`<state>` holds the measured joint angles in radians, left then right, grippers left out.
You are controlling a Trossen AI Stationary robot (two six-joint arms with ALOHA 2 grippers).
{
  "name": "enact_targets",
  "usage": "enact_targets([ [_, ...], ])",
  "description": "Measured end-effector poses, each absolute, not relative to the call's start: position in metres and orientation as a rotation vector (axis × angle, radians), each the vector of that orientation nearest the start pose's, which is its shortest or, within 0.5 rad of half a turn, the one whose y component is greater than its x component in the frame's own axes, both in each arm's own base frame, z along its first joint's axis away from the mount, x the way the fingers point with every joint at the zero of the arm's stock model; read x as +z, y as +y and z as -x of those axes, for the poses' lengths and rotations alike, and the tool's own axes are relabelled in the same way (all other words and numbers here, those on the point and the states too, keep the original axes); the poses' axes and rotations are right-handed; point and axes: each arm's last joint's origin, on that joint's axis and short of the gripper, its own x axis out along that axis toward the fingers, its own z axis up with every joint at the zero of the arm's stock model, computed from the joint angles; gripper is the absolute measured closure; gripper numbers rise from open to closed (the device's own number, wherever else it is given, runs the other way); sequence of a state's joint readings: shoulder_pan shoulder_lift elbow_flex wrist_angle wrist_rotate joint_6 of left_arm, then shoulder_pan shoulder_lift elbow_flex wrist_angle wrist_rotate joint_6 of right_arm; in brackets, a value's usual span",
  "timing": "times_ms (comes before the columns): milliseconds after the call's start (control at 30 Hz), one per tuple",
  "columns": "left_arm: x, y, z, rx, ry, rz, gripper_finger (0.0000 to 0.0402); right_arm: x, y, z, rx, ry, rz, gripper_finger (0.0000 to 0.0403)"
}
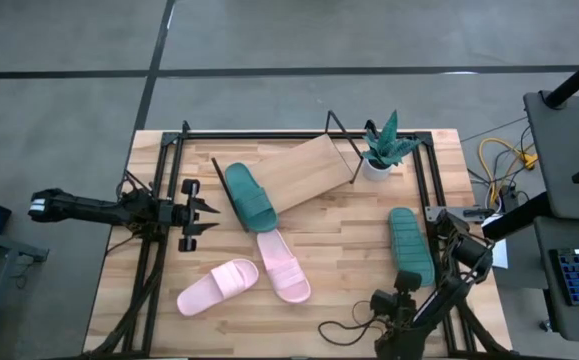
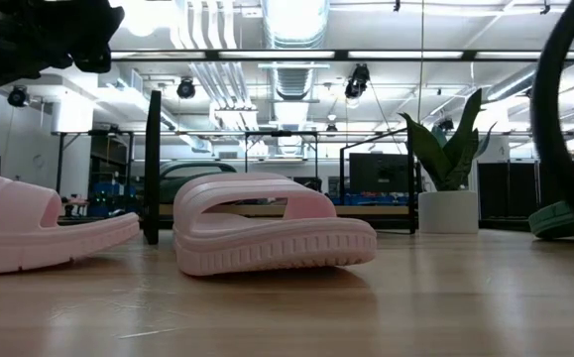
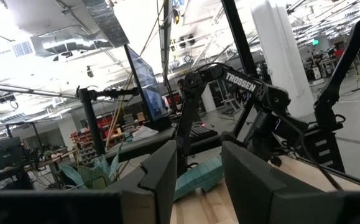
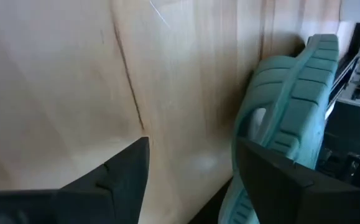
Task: Pick and place slides into the shelf
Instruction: Put the green slide on the shelf
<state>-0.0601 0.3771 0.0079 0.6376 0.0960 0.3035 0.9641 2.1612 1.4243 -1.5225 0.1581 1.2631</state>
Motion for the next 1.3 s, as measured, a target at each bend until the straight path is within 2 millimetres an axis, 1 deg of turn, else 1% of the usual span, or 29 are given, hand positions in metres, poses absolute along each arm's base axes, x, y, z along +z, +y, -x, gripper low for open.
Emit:
enact_targets([
  [167, 0.194, -0.010, -0.117, -0.113, -0.291, -0.306, 0.0288, 0.117, 0.260, -0.187, -0.739, 1.665, 0.373, 0.0179],
  [300, 0.194, -0.010, -0.117, -0.113, -0.291, -0.306, 0.0288, 0.113, 0.252, -0.182, -0.802, 1.661, 0.389, 0.0179],
  [433, 0.194, -0.010, -0.117, -0.113, -0.291, -0.306, 0.0288, 0.111, 0.247, -0.178, -0.883, 1.652, 0.398, 0.0179],
  [533, 0.194, -0.010, -0.117, -0.113, -0.291, -0.306, 0.0288, 0.114, 0.244, -0.176, -0.948, 1.637, 0.405, 0.0179],
  [600, 0.194, -0.010, -0.117, -0.113, -0.291, -0.306, 0.0288, 0.114, 0.244, -0.176, -0.979, 1.619, 0.387, 0.0179],
  [767, 0.194, -0.010, -0.117, -0.113, -0.291, -0.306, 0.0288, 0.114, 0.244, -0.176, -0.995, 1.605, 0.368, 0.0179],
  [1100, 0.194, -0.010, -0.117, -0.113, -0.291, -0.306, 0.0288, 0.112, 0.242, -0.174, -1.155, 1.490, 0.243, 0.0179],
  [1300, 0.194, -0.010, -0.117, -0.113, -0.291, -0.306, 0.0288, 0.108, 0.235, -0.170, -1.234, 1.437, 0.220, 0.0179],
])
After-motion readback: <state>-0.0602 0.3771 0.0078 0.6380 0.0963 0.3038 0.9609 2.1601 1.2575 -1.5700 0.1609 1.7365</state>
